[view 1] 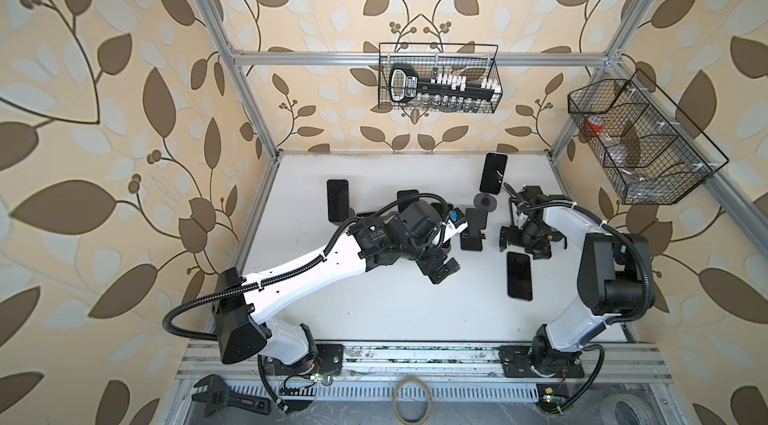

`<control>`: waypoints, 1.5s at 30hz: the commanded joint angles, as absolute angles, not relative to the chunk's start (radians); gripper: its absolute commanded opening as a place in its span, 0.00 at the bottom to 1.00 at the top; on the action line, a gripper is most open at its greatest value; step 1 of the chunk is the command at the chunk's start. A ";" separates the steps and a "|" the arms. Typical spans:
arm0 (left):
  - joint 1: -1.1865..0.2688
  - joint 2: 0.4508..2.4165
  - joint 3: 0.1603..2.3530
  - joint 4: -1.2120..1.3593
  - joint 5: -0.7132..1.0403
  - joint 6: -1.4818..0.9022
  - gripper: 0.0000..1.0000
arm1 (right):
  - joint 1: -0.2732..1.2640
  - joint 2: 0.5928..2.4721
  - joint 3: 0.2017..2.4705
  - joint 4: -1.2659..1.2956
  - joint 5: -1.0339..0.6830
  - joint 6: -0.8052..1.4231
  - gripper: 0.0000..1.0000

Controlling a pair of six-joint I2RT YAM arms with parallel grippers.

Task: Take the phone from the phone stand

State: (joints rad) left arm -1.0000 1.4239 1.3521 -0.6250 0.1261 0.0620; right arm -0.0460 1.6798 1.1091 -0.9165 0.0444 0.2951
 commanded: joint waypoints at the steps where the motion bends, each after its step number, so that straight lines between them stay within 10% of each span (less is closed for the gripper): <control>1: -0.992 1.372 1.333 -0.604 0.118 0.080 0.99 | -0.045 1.640 1.149 -0.961 0.043 0.304 1.00; 25: -0.994 1.245 1.264 -0.565 0.035 0.020 0.99 | -0.007 1.362 1.326 -1.146 -0.004 0.430 1.00; 45: -0.993 0.916 1.138 -0.665 -0.196 -0.070 0.99 | 0.383 1.354 1.679 -1.161 0.155 0.693 0.96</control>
